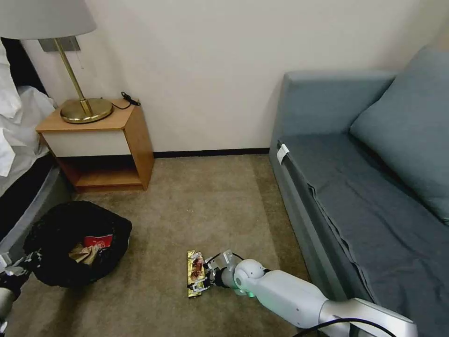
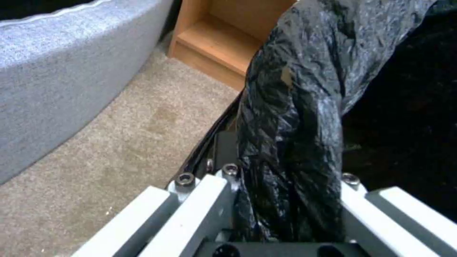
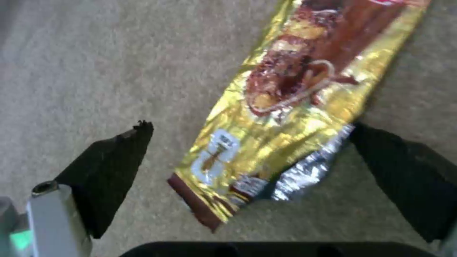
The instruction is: Pick up the trash bin, then pick up the garbage on the floor and place it into the trash bin.
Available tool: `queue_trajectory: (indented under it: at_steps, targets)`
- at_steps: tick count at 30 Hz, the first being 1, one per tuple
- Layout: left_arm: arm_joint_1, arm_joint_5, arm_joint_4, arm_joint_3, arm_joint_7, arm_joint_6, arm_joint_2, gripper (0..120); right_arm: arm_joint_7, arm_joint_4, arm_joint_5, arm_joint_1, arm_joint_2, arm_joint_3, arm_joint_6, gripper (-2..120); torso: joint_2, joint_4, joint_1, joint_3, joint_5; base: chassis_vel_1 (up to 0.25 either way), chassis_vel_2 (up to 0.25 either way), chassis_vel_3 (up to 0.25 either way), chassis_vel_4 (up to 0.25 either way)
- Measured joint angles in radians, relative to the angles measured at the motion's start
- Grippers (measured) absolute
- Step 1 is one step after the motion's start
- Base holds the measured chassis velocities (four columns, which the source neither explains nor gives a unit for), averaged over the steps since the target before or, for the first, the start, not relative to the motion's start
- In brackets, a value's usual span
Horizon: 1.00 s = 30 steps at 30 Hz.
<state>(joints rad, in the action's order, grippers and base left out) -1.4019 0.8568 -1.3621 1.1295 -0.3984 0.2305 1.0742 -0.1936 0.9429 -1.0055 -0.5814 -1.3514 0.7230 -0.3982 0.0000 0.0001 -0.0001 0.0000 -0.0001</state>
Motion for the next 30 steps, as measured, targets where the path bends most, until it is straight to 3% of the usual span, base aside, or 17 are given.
queue_trajectory:
  at_steps: [24, 30]
  targets:
    - [0.003, 0.0, 0.027, 0.005, -0.008, -0.009, -0.007, 2, -0.011, -0.107, 0.044, -0.008, -0.095, -0.016, 0.04, 100, 0.0, -0.0003, 0.0, 0.0, 0.0002, 0.0, 0.0, 0.0, 0.0]
    - [-0.001, 0.002, 0.033, 0.008, -0.012, -0.013, -0.009, 2, -0.009, -0.129, 0.06, -0.006, -0.106, -0.019, 0.051, 83, 0.0, -0.0005, 0.0, 0.0, 0.0001, 0.0, 0.0, 0.0, 0.0]
